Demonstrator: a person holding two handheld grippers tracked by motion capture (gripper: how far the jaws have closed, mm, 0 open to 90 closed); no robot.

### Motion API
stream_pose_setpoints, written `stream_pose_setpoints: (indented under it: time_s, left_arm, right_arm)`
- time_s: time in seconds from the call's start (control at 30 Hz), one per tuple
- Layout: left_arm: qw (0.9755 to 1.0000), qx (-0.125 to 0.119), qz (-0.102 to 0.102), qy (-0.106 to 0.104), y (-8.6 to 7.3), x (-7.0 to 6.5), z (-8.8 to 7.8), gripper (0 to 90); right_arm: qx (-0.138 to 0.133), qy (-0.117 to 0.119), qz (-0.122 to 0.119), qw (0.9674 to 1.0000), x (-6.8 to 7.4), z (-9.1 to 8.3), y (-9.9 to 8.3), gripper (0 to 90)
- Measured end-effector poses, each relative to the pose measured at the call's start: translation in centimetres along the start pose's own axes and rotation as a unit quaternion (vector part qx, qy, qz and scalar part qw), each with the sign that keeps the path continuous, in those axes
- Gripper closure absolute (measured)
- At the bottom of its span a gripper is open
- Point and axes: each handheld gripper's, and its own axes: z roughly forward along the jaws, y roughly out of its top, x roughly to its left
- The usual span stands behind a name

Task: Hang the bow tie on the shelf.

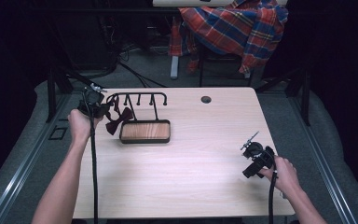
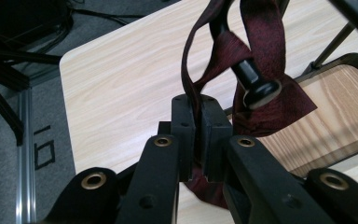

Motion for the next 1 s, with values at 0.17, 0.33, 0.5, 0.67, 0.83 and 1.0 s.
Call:
stream_pose_setpoints:
  time_s: [0.17, 0.33, 0.5, 0.67, 0.83, 1.0]
  left_arm:
    - [0.9999, -0.005, -0.013, -0.008, -0.6, 0.0, 0.7, 84.0]
    - [0.9997, -0.006, -0.019, -0.017, -0.8, 0.0, 1.0, 79.1]
    - [0.9997, 0.0, -0.024, -0.01, -1.0, 0.0, 1.2, 66.0]
    - [0.9996, 0.01, -0.027, 0.003, -1.0, 0.1, 0.9, 44.1]
    - [0.9997, 0.01, -0.021, 0.0, -1.1, 0.3, 0.4, 32.0]
    - [0.9996, 0.002, -0.026, -0.012, -1.4, 0.7, -0.3, 21.2]
  right_arm:
    - [-0.009, 0.003, 0.008, 0.9999, 0.1, 0.3, 0.0, 12.9]
    - [0.008, 0.001, -0.006, 1.0, -0.1, 0.1, 0.1, 12.9]
    - [0.012, 0.001, -0.007, 0.9999, -0.1, 0.0, 0.1, 12.9]
    - [0.01, 0.001, -0.006, 0.9999, -0.1, 0.0, 0.1, 12.9]
    - [0.002, 0.0, -0.003, 1.0, 0.0, 0.0, 0.1, 12.9]
    - [0.003, -0.002, -0.005, 1.0, 0.0, -0.3, 0.1, 12.9]
